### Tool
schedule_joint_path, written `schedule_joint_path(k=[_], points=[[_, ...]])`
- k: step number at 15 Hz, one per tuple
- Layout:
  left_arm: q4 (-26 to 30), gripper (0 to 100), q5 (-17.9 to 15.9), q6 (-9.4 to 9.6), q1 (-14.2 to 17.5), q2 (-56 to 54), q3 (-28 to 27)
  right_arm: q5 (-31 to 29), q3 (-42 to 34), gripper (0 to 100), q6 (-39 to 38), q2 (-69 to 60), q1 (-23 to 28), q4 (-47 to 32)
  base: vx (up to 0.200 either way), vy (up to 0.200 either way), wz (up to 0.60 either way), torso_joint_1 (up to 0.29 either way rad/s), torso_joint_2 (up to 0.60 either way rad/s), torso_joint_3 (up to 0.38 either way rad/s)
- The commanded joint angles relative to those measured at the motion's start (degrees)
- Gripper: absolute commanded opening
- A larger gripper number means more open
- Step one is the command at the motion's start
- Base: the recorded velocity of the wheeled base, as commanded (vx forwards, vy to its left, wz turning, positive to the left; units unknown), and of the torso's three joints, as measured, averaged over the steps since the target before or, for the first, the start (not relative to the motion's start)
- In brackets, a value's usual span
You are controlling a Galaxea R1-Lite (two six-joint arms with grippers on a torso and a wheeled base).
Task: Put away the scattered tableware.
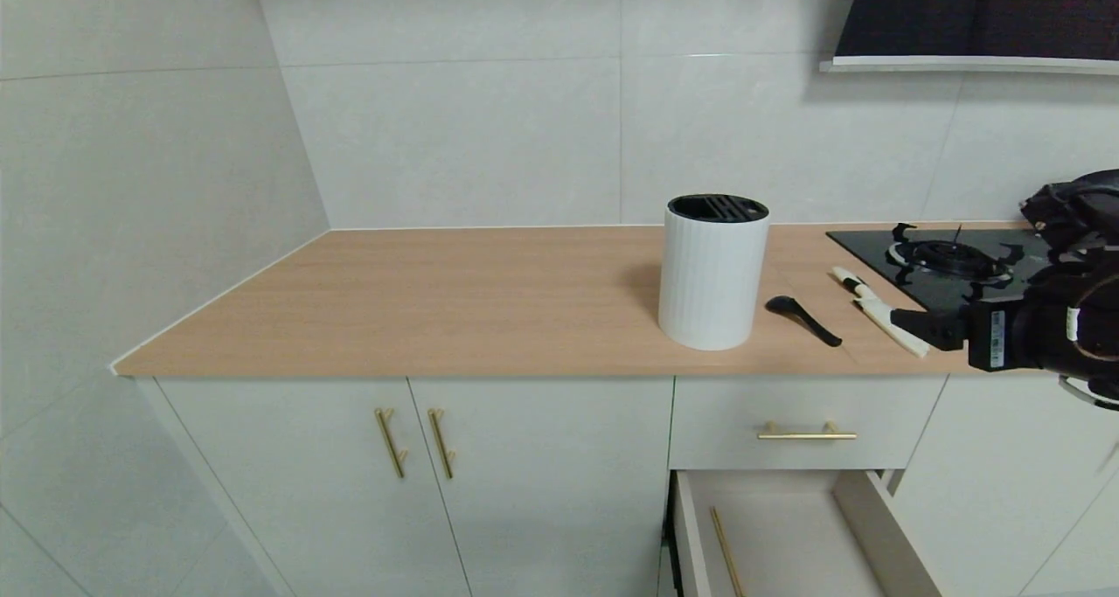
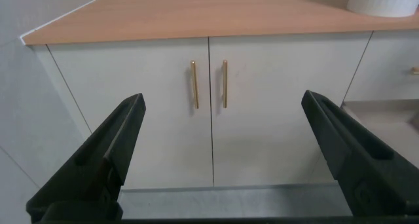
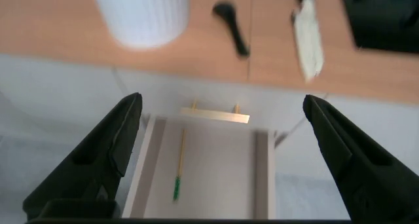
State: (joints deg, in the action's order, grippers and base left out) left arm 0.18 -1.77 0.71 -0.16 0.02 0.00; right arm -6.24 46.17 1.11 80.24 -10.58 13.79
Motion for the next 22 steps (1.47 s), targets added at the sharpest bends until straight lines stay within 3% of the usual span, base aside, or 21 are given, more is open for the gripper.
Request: schedule_joint_path(k=[1, 3, 8, 22], points=[[-0.01, 100, 0.01, 0.00, -0.02, -0.02, 0.00, 3.87, 6.74, 100, 1.09, 13.28, 4.69, 5.20, 0.000, 0.000, 0.00, 0.000, 0.00, 0.000], [-0.01, 100, 0.01, 0.00, -0.02, -0.02, 0.00, 10.20, 15.89, 100, 0.82, 23.12, 7.86, 5.02, 0.000, 0.000, 0.00, 0.000, 0.00, 0.000], [-0.01, 100, 0.01, 0.00, -0.02, -0.02, 0.00, 11.34, 34.43, 100, 1.35, 42.81, 9.61, 1.86, 0.000, 0.000, 0.00, 0.000, 0.00, 0.000], [-0.01, 100, 0.01, 0.00, -0.02, -0.02, 0.00, 10.11, 37.86, 100, 3.90, 53.71, 9.09, 6.60, 0.000, 0.000, 0.00, 0.000, 0.00, 0.000]])
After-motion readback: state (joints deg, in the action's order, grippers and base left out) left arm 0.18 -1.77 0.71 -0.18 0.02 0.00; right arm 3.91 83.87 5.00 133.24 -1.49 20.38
